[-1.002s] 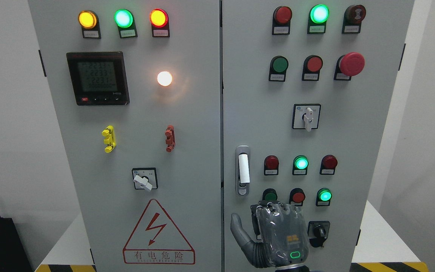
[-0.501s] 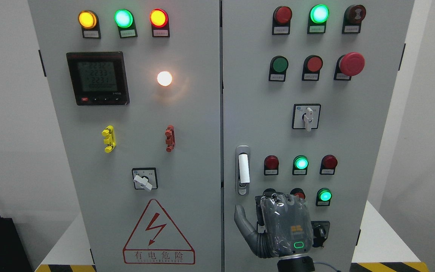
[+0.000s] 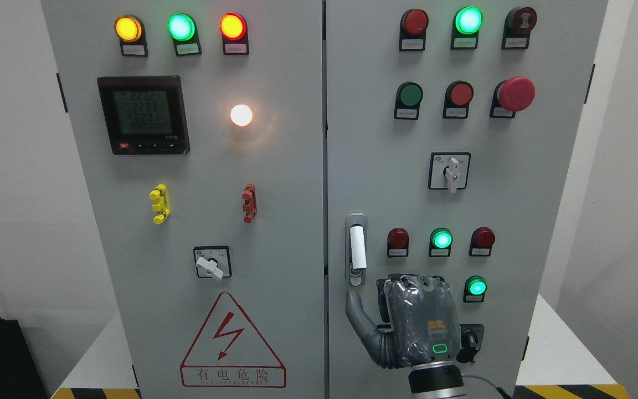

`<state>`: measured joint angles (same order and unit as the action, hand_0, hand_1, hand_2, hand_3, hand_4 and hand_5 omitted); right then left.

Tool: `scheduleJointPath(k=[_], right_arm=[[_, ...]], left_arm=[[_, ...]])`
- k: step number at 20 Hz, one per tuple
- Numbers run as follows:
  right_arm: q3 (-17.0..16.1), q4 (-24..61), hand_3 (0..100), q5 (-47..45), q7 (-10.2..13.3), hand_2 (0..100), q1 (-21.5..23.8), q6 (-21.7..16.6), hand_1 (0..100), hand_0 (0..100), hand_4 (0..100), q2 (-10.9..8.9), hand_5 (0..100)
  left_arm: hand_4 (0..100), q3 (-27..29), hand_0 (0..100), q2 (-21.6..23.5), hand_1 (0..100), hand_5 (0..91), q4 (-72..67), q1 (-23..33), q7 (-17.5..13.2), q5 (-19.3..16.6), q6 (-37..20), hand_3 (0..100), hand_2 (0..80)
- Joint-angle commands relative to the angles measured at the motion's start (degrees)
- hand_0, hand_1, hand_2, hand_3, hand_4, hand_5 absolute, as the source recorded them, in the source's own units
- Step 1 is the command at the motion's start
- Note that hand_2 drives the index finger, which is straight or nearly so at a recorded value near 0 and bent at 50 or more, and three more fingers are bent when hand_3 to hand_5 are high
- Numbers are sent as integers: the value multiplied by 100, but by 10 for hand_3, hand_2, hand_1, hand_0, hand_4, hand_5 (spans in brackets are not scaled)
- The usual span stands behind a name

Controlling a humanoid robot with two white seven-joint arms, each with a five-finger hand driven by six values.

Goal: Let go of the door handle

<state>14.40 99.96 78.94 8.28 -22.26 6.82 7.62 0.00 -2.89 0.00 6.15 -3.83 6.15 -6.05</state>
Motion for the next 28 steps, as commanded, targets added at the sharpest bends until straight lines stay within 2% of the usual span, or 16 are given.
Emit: scheduleJointPath(k=[1, 14, 24, 28], right_arm=[[-43, -116, 1000, -2, -19, 1000, -120, 12, 74, 463, 1000, 3, 966], [-34, -240, 1000, -11, -19, 1000, -349, 12, 89, 438, 1000, 3, 966], [-34, -248, 1000, -11, -19, 1000, -340, 21, 102, 427, 1000, 3, 966], [-25, -249, 1000, -11, -133, 1000, -358, 21, 109, 421, 1000, 3, 966]], left_arm=[[0, -79, 120, -1, 389, 0, -114, 0, -4, 0, -2, 0, 0], [0, -79, 120, -1, 389, 0, -114, 0, -4, 0, -2, 0, 0], [0, -79, 120, -1, 389, 0, -114, 0, -4, 0, -2, 0, 0], [0, -79, 120, -1, 389, 0, -114, 0, -4, 0, -2, 0, 0]])
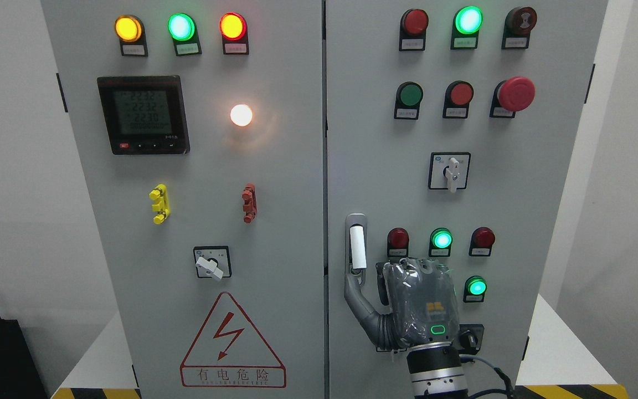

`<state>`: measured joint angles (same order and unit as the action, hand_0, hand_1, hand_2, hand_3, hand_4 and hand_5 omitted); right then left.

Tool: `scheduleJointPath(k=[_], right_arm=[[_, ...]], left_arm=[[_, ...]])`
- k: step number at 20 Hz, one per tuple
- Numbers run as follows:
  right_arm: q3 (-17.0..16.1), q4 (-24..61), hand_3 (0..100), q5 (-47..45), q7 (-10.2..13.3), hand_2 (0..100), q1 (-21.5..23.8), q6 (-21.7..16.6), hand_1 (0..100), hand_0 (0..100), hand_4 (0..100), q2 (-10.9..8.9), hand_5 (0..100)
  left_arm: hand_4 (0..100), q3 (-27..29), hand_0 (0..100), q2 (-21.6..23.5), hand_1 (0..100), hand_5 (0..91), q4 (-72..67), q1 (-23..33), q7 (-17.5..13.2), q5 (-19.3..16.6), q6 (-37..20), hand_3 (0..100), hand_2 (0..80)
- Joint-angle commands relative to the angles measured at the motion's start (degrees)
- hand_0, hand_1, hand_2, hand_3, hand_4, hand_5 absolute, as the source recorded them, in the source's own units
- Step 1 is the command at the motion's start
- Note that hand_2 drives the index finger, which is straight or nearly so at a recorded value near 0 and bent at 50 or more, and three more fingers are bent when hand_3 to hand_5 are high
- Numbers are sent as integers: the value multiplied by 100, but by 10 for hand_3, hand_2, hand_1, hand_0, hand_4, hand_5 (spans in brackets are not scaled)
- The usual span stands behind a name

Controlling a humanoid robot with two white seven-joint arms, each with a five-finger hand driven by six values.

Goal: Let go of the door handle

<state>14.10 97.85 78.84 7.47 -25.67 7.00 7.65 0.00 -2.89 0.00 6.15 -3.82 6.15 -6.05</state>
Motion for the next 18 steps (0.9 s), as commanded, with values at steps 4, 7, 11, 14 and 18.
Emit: scheduleJointPath(k=[4, 7, 11, 14, 18], right_arm=[[32, -38, 1000, 0, -53, 1000, -17, 3, 104, 424, 1000, 0, 967], [32, -38, 1000, 0, -53, 1000, -17, 3, 106, 426, 1000, 0, 967], [23, -38, 1000, 0, -53, 1000, -69, 3, 109, 431, 1000, 0, 968], [14, -56, 1000, 0, -53, 1000, -87, 3, 114, 434, 1000, 0, 969], [14, -100, 1000, 0, -53, 1000, -105, 3, 118, 443, 999, 0, 969]], left_arm=[[0, -79, 120, 7, 389, 0, -114, 0, -4, 0, -2, 0, 0], [0, -79, 120, -1, 389, 0, -114, 0, -4, 0, -2, 0, 0], [0, -79, 120, -1, 389, 0, -114, 0, -4, 0, -2, 0, 0], [0, -79, 120, -1, 389, 0, -114, 0, -4, 0, -2, 0, 0], [0, -79, 120, -1, 389, 0, -114, 0, -4, 0, -2, 0, 0]])
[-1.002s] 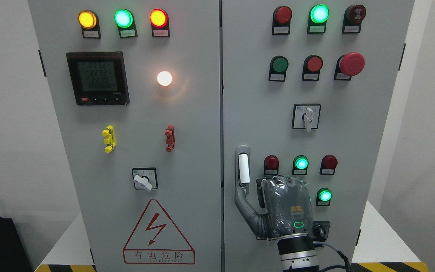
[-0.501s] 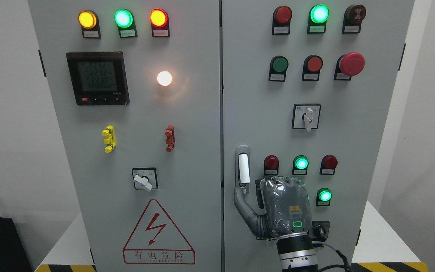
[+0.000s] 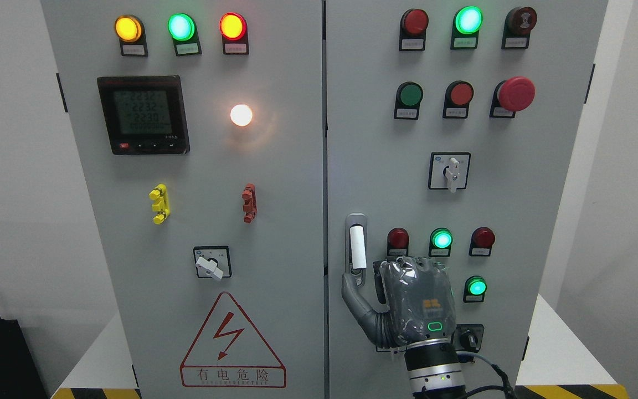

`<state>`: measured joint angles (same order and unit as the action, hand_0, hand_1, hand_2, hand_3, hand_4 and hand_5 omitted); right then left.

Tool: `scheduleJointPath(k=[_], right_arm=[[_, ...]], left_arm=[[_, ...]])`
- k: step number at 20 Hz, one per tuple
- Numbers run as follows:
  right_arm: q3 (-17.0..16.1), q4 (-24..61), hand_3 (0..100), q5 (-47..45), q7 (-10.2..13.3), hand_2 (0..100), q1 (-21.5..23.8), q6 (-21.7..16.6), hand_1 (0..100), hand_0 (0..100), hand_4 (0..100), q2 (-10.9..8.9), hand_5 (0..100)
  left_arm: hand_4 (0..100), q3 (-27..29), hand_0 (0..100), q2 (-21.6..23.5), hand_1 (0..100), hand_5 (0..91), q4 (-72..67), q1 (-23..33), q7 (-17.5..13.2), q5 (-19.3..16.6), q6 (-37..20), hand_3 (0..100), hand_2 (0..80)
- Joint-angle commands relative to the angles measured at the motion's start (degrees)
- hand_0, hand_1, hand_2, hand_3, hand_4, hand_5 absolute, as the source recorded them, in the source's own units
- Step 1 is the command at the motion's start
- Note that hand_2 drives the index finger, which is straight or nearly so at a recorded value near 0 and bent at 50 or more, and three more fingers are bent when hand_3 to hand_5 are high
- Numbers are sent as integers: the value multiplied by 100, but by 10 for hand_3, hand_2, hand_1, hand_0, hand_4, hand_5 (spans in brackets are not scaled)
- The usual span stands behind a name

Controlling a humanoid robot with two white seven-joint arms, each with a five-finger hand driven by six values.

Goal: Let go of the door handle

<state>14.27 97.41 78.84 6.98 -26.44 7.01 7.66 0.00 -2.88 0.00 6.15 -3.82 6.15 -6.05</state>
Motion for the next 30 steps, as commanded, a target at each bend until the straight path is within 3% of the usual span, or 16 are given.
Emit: scheduleJointPath(k=[1, 15, 30], right_arm=[[5, -56, 1000, 0, -3, 1000, -28, 2, 119, 450, 999, -1, 969], [5, -144, 1000, -9, -12, 1000, -133, 107, 144, 463, 998, 8, 969], [5, -135, 1000, -18, 41, 1000, -125, 125, 133, 606, 1000, -1, 970]], left_arm=[[0, -79, 120, -2, 389, 0, -114, 0, -4, 0, -2, 0, 0], [0, -79, 120, -2, 389, 0, -114, 0, -4, 0, -2, 0, 0], [0, -79, 120, -2, 389, 0, -114, 0, -4, 0, -2, 0, 0]])
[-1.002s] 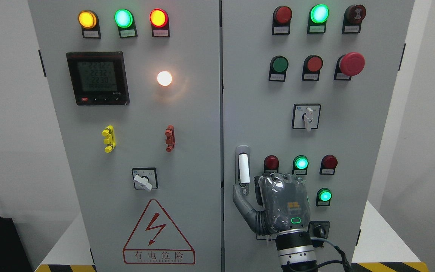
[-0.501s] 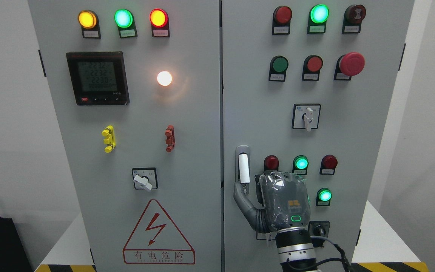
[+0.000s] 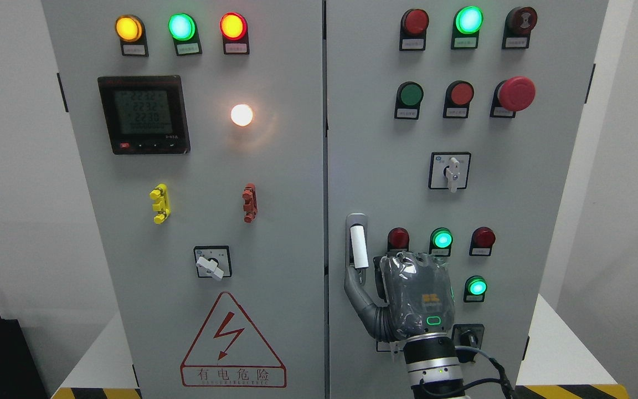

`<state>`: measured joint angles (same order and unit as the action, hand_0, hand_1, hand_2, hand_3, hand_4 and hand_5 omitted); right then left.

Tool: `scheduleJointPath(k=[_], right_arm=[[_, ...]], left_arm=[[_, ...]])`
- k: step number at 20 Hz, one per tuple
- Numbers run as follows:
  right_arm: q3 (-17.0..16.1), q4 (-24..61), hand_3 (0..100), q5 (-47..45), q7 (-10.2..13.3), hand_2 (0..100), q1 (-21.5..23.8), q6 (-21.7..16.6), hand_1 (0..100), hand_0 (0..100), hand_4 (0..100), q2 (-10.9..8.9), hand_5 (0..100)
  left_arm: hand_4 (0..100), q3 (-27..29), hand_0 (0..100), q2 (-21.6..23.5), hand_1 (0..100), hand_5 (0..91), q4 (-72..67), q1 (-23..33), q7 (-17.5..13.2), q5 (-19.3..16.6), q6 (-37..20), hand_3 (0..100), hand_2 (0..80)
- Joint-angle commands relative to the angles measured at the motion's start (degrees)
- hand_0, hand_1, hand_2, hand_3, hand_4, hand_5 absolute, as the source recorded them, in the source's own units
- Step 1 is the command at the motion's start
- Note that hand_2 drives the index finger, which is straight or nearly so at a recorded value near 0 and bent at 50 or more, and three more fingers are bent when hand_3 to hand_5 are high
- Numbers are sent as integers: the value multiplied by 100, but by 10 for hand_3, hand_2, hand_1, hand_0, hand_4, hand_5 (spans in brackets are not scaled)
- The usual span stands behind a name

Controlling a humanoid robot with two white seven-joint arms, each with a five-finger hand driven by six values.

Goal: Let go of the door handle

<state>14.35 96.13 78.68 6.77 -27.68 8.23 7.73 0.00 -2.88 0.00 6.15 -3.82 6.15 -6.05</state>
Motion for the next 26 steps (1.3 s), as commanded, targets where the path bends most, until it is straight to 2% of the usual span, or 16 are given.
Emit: scheduleJointPath(k=[1, 26], right_arm=[[-2, -7, 1000, -2, 70, 1000, 9, 3, 135, 612, 1000, -8, 970], [-46, 29, 1000, -11, 96, 1000, 53, 12, 155, 648, 1000, -8, 970]], left_arm=[[0, -79, 120, 6, 389, 0, -114, 0, -4, 0, -2, 0, 0], [0, -79, 120, -2, 389, 0, -114, 0, -4, 0, -2, 0, 0]])
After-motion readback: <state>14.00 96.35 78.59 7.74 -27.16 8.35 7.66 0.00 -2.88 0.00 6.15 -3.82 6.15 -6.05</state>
